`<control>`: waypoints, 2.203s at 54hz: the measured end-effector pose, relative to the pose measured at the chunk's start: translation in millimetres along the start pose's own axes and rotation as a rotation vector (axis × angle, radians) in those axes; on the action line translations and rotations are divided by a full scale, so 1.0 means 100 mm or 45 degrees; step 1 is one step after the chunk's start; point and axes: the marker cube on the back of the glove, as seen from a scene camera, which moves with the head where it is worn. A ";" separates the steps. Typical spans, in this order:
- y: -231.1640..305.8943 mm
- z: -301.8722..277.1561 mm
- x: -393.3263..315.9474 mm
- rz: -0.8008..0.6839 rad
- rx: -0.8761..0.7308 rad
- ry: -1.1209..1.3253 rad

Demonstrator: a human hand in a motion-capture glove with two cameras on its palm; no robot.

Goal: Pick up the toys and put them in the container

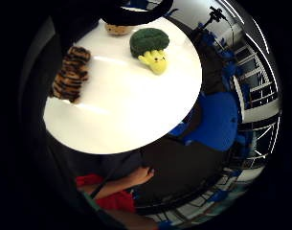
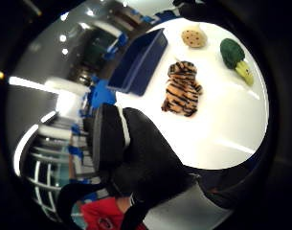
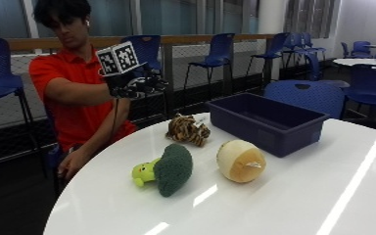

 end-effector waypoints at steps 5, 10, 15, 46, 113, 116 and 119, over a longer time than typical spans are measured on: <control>0.01 0.05 0.01 0.017 -0.023 0.003; 0.00 0.10 0.03 0.027 -0.045 0.005; -0.02 0.18 0.06 0.037 -0.069 0.010; -0.48 0.70 -0.38 -0.027 -0.196 0.015; -0.79 1.56 -0.70 -0.060 -0.223 0.209; -0.82 1.55 -0.72 -0.082 -0.170 0.232; -0.87 1.53 -0.71 -0.093 -0.173 0.240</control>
